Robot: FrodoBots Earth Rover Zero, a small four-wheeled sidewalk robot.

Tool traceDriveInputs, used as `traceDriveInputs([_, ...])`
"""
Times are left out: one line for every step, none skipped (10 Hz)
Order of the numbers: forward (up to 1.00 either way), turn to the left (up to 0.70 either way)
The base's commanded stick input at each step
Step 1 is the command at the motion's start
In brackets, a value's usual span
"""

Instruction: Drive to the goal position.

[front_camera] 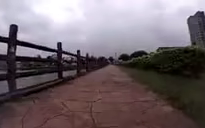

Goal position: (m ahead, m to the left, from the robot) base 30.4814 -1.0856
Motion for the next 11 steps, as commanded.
traceDriveInputs([1.0, 0.0])
traceDriveInputs([1.0, 0.0])
traceDriveInputs([1.0, 0.0])
traceDriveInputs([1.0, 0.0])
traceDriveInputs([1.0, 0.0])
traceDriveInputs([1.0, 0.0])
traceDriveInputs([1.0, 0.0])
traceDriveInputs([1.0, 0.0])
traceDriveInputs([1.0, 0.0])
traceDriveInputs([1.0, 0.0])
traceDriveInputs([1.0, 0.0])
